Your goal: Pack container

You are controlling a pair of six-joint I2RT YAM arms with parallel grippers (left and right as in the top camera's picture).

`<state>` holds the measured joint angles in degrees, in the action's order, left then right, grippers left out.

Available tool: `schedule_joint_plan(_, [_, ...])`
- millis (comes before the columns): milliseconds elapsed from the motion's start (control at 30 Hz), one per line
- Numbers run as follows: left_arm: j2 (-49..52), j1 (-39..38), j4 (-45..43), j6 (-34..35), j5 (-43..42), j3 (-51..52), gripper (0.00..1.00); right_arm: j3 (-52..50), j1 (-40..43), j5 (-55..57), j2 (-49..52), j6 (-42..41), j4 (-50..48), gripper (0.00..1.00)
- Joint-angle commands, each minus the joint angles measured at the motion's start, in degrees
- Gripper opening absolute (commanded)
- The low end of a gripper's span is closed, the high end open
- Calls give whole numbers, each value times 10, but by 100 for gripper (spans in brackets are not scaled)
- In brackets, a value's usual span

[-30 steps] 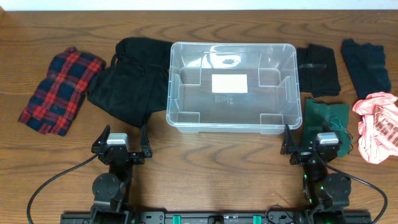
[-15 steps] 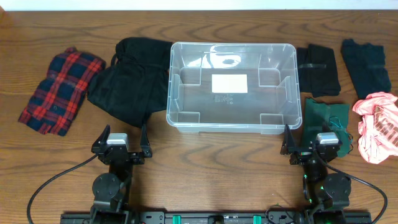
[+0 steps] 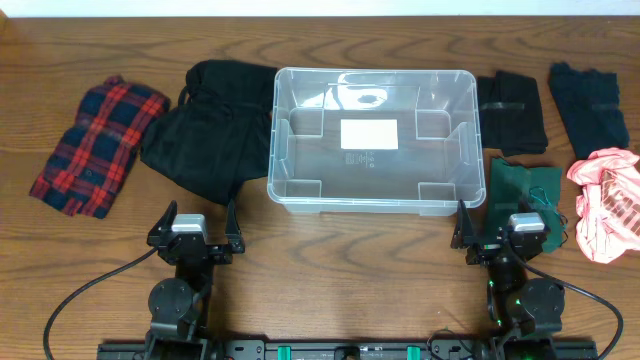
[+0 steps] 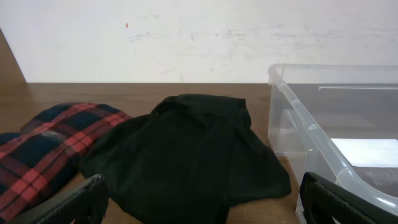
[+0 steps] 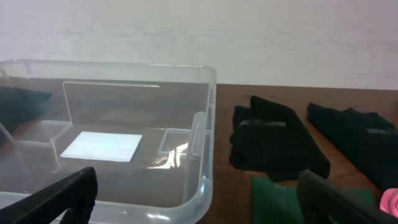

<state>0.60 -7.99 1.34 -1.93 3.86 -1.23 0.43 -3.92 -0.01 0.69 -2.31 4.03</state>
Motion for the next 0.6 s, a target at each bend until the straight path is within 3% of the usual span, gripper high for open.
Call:
schedule_joint_plan(0, [-3, -1, 23, -8, 17, 10, 98, -1, 6, 6, -2, 7, 2, 99])
schedule_joint_plan(367, [-3, -1, 23, -8, 17, 10, 98, 6, 6, -6, -2, -5, -63, 99])
schedule_joint_plan(567, [-3, -1, 23, -8, 17, 10, 98, 73, 6, -15, -2, -19, -76, 99])
